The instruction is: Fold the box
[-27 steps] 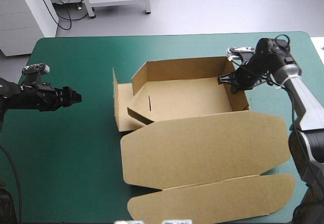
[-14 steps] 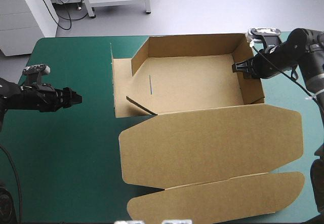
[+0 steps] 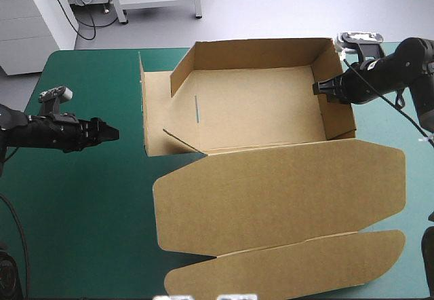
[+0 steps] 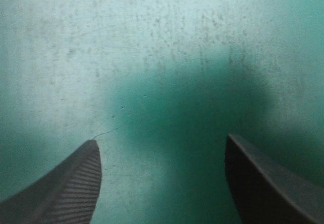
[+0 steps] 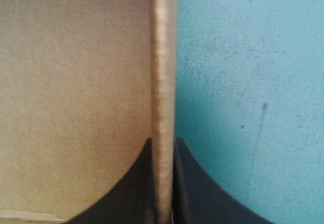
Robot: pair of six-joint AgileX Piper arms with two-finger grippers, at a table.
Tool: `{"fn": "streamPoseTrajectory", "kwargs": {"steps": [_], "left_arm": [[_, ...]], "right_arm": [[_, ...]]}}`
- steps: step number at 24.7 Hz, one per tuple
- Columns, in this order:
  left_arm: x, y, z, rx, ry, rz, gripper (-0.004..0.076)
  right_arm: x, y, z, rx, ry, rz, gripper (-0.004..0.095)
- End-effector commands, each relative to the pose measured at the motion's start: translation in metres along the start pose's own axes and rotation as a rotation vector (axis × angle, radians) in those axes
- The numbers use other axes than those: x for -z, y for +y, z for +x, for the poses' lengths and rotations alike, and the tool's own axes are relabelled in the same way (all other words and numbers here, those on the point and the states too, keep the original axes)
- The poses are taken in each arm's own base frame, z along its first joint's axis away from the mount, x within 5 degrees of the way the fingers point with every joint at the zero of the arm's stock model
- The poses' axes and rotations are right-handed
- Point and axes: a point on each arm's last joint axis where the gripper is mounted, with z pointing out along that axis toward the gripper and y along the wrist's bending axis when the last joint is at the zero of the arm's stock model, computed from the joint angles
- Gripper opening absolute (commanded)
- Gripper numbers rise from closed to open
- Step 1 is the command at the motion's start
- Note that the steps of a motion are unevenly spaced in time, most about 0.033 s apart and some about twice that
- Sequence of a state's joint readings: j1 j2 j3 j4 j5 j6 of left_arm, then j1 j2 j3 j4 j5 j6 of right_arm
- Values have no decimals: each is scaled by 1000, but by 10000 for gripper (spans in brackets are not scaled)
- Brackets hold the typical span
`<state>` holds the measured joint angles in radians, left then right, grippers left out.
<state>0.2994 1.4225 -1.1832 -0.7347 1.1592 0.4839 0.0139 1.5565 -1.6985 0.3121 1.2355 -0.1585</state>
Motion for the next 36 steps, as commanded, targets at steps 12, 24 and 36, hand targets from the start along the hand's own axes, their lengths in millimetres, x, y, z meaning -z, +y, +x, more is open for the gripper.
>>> {"fn": "streamPoseTrajectory", "kwargs": {"steps": [12,24,36], "left_arm": [[22,-48,-12,-75,-152,413,493],[22,-46,-10,-89,-132,383,493],[20,-42,-7,-105,-101,334,493]], "right_arm": [[-1,16,-15,-59,-97,-202,-19],[-84,53,-25,-24,-43,-182,-17],[-144,89,-19,-3,8,-223,-18]]}}
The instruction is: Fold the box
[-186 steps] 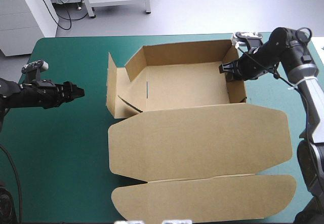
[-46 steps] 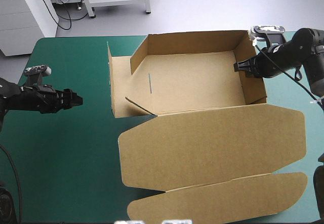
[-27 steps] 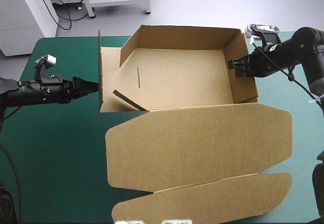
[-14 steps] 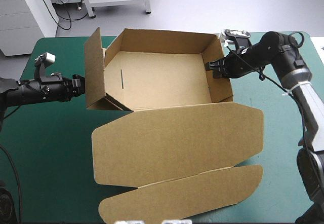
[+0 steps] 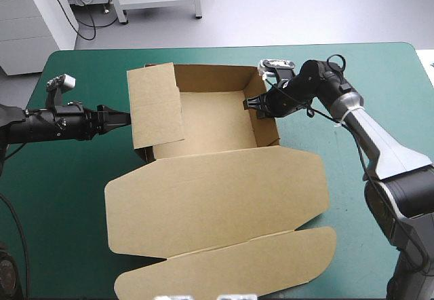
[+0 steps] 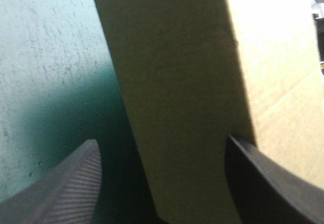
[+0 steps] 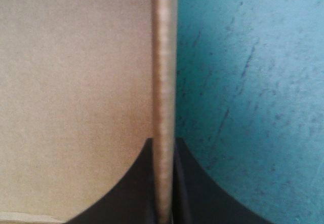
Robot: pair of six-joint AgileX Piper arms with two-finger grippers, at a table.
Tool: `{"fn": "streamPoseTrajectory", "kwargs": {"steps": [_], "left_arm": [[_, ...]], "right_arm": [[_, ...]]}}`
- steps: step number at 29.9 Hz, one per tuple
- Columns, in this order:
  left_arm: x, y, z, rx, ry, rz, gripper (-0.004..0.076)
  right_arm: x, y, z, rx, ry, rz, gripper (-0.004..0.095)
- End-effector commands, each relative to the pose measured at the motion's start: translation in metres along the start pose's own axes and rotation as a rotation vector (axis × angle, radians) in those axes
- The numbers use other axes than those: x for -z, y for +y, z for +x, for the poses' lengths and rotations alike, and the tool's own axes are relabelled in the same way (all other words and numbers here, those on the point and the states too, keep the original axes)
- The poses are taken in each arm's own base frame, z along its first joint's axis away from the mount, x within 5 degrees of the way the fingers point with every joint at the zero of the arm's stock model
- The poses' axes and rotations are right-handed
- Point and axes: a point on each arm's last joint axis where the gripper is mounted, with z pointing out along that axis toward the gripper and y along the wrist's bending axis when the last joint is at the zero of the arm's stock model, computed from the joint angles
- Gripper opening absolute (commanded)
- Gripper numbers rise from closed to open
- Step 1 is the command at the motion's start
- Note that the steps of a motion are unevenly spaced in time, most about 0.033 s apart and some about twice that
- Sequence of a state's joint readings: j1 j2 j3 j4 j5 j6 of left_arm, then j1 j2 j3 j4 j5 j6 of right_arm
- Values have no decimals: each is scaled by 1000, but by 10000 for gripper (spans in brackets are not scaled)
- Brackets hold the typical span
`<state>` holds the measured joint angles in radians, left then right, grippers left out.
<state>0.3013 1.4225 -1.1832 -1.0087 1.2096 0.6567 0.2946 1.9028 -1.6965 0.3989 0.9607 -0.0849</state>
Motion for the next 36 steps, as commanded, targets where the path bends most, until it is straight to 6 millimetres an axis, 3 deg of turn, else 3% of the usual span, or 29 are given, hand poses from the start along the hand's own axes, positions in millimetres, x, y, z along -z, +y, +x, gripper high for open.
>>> {"fn": "streamPoseTrajectory", "kwargs": {"steps": [1,10,18,23,29,36], "left_arm": [[11,-23,-2,-34,-3,94,493],[9,-25,-2,-7,7,96,493],[-10,-47,5,-66,82,154,493],[-13,-50,6,-78,97,162,493],[-14,-45,10,-66,137,100,493],[-11,-21,21,28,260,-170,487]], "right_arm": [[23,22,-11,2,-129,-60,-18],[11,37,-12,2,-151,-102,-18],[-3,40,-7,7,-91,-106,-18],[-5,40,-4,12,-63,-103,-18],[-8,49,-2,33,-61,-114,-18],[-15,81,4,96,-92,-144,-18]]}}
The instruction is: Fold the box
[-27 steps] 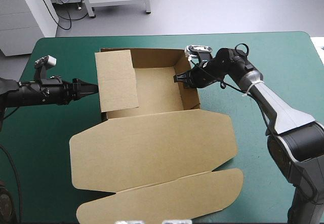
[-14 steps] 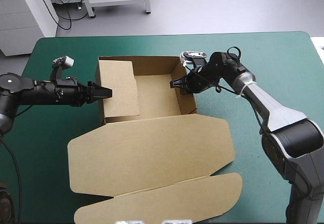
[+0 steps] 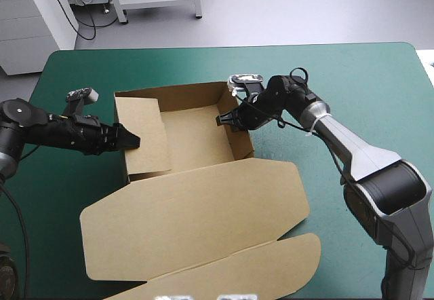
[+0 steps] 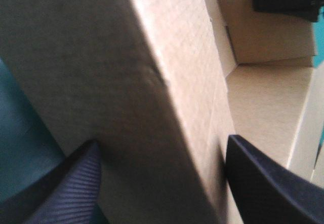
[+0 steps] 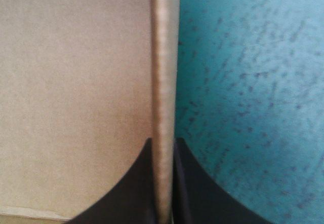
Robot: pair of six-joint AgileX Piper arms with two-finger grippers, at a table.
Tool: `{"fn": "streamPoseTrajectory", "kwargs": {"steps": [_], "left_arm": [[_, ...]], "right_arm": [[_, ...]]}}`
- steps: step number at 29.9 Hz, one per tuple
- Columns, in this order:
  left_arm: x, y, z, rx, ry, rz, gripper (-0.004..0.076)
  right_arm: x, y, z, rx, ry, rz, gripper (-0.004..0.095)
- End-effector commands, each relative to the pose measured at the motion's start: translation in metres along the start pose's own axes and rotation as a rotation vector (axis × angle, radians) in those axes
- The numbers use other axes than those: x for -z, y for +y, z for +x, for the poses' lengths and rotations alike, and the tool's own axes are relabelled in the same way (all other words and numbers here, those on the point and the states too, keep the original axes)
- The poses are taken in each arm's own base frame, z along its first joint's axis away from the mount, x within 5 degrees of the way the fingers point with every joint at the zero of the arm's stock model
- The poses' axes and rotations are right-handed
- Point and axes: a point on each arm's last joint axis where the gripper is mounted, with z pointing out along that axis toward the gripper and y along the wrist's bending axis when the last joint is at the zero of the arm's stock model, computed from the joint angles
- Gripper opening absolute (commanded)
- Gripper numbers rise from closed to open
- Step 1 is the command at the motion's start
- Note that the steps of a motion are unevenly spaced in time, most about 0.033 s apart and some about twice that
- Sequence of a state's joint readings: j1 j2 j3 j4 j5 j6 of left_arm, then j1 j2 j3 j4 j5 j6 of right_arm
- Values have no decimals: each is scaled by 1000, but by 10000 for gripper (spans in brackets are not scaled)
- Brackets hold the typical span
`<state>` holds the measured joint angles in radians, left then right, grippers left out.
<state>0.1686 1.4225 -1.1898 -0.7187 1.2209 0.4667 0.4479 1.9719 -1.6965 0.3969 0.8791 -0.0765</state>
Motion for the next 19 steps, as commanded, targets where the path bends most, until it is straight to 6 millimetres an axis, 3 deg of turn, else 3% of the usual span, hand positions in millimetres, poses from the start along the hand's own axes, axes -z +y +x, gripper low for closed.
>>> {"fn": "streamPoseTrajectory", "kwargs": {"steps": [1,9,19], "left_arm": [[11,-11,4,57,30,-24,472],[-8,-21,7,71,75,-255,279],[-22,-34,3,86,-26,-492,242]], "right_arm": [[30,32,-12,9,-138,-89,-18],[30,31,-12,18,-144,-68,-18],[29,31,-7,6,-89,-68,-18]]}}
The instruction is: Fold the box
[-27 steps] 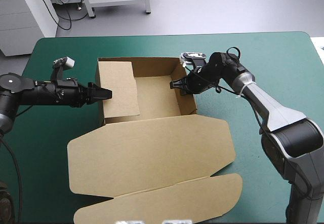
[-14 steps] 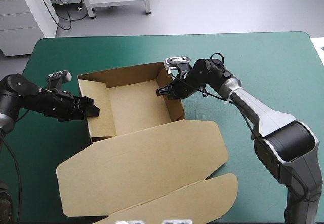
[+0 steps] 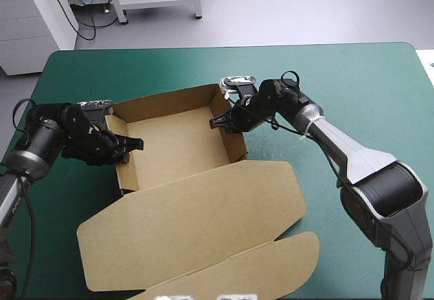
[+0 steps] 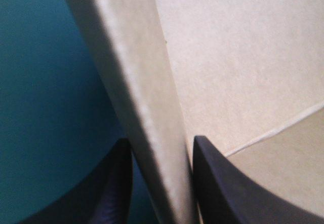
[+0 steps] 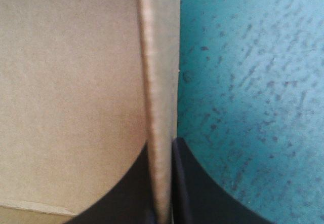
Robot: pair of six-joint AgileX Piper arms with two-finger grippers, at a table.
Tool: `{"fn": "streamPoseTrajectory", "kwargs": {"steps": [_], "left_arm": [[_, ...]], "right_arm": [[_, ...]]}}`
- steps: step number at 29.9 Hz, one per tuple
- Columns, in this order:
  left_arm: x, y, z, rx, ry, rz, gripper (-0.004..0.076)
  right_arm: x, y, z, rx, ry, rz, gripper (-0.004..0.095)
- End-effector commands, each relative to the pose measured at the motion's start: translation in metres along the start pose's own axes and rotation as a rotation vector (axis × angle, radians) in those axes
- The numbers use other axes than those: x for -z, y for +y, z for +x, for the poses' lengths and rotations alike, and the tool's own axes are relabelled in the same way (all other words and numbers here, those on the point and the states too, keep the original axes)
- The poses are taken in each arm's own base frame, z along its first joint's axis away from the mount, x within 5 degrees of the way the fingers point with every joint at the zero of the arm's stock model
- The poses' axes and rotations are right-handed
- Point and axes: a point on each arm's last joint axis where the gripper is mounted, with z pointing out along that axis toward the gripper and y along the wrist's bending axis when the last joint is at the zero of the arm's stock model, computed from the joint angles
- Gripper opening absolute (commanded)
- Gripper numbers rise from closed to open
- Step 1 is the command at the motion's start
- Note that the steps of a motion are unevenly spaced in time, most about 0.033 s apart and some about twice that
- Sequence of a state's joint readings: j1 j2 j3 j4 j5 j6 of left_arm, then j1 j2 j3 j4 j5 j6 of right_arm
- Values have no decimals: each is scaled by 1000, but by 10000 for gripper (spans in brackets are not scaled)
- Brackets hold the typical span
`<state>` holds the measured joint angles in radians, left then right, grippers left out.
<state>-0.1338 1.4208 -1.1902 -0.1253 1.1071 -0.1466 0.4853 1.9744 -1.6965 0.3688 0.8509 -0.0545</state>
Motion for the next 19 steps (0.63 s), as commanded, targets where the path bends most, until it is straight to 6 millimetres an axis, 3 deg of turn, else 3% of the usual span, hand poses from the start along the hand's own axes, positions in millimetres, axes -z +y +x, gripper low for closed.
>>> {"fn": "streamPoseTrajectory", "kwargs": {"steps": [1,4,8,14,19], "left_arm": [[15,-9,-5,18,-118,-44,231],[14,-12,-5,29,-130,-77,162],[3,-19,-6,25,-99,-82,-8],[-18,-26,-11,14,-37,-90,-10],[-17,-31,-28,11,-42,-96,-10]], "right_arm": [[34,18,-9,-20,-64,-73,-18],[34,18,-7,-21,-48,-76,-18],[35,19,-7,-34,-41,-86,-18],[36,19,-7,-21,-38,-83,-18],[42,15,-7,20,-46,-25,-19]]}}
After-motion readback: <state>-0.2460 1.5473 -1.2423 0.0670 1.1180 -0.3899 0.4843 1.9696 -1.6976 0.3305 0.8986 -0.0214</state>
